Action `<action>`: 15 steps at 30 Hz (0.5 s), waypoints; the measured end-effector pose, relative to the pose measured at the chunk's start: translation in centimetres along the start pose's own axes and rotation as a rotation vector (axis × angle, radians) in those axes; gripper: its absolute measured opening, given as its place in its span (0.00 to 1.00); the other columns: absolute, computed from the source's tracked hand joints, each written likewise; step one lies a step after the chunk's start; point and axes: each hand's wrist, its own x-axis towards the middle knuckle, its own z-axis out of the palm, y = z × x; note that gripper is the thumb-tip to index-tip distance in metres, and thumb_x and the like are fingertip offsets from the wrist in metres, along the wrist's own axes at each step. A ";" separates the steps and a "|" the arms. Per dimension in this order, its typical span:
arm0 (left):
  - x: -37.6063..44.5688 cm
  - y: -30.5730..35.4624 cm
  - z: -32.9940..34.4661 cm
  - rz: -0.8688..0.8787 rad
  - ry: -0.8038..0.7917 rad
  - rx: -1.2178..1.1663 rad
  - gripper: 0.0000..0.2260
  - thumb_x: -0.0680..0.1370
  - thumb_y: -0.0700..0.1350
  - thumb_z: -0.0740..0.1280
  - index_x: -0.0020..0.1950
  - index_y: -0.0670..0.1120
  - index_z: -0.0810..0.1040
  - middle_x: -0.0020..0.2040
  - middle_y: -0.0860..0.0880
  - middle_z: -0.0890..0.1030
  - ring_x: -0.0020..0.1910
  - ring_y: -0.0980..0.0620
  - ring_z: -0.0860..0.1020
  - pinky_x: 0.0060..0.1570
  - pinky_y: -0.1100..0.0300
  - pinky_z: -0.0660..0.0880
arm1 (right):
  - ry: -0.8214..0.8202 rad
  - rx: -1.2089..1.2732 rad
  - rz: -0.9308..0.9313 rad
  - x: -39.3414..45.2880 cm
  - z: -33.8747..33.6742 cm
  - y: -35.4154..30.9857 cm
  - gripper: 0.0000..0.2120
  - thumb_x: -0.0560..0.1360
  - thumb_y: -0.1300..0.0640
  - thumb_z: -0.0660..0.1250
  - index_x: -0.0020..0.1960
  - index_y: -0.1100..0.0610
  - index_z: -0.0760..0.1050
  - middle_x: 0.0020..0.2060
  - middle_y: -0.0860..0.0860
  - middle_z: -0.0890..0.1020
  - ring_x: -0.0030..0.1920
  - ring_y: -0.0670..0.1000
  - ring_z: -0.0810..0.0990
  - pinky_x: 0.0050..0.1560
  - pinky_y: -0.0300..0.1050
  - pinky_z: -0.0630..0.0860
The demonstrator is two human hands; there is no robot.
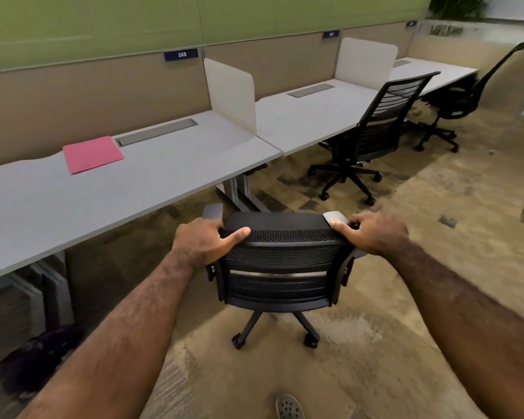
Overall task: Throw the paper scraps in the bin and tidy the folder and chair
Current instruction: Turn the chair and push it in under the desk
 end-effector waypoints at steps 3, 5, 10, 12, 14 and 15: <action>-1.3 -1.1 -0.2 -0.033 -0.039 -0.031 0.41 0.65 0.82 0.40 0.38 0.51 0.77 0.32 0.54 0.77 0.32 0.55 0.75 0.40 0.56 0.75 | -0.009 0.006 0.007 -1.7 -0.4 -1.7 0.50 0.57 0.15 0.32 0.52 0.43 0.79 0.41 0.48 0.81 0.41 0.52 0.76 0.36 0.44 0.72; -2.0 -1.6 -0.7 -0.048 -0.046 -0.040 0.42 0.65 0.82 0.40 0.38 0.51 0.78 0.32 0.54 0.78 0.32 0.55 0.75 0.42 0.54 0.76 | -0.027 0.019 0.028 -2.5 -0.9 -2.5 0.50 0.58 0.15 0.34 0.52 0.43 0.79 0.39 0.48 0.79 0.40 0.52 0.77 0.37 0.45 0.74; -6.0 -3.0 -2.2 -0.114 -0.031 -0.025 0.42 0.64 0.83 0.40 0.35 0.51 0.79 0.30 0.54 0.78 0.31 0.54 0.76 0.40 0.56 0.76 | -0.027 0.064 0.050 -5.4 -2.0 -4.9 0.47 0.59 0.15 0.35 0.49 0.43 0.80 0.34 0.45 0.78 0.36 0.49 0.76 0.33 0.42 0.71; -8.3 -3.5 -2.6 -0.145 -0.047 -0.007 0.42 0.63 0.83 0.39 0.35 0.51 0.78 0.30 0.54 0.78 0.31 0.54 0.76 0.42 0.54 0.77 | -0.011 0.076 0.041 -6.7 -1.9 -5.7 0.46 0.59 0.16 0.35 0.46 0.43 0.80 0.33 0.43 0.78 0.35 0.48 0.75 0.33 0.42 0.71; -10.9 -3.9 -3.0 -0.173 -0.059 0.002 0.42 0.63 0.83 0.38 0.35 0.51 0.77 0.30 0.54 0.77 0.31 0.54 0.76 0.41 0.54 0.78 | 0.011 0.081 0.029 -8.1 -1.7 -6.4 0.45 0.60 0.16 0.35 0.46 0.42 0.80 0.34 0.43 0.79 0.35 0.47 0.75 0.33 0.41 0.69; -12.2 -4.1 -3.1 -0.184 -0.051 0.003 0.42 0.64 0.82 0.38 0.34 0.51 0.77 0.29 0.54 0.77 0.30 0.54 0.75 0.40 0.56 0.77 | 0.024 0.084 0.024 -8.7 -1.8 -6.7 0.45 0.60 0.16 0.34 0.46 0.42 0.80 0.35 0.43 0.79 0.35 0.47 0.75 0.32 0.40 0.68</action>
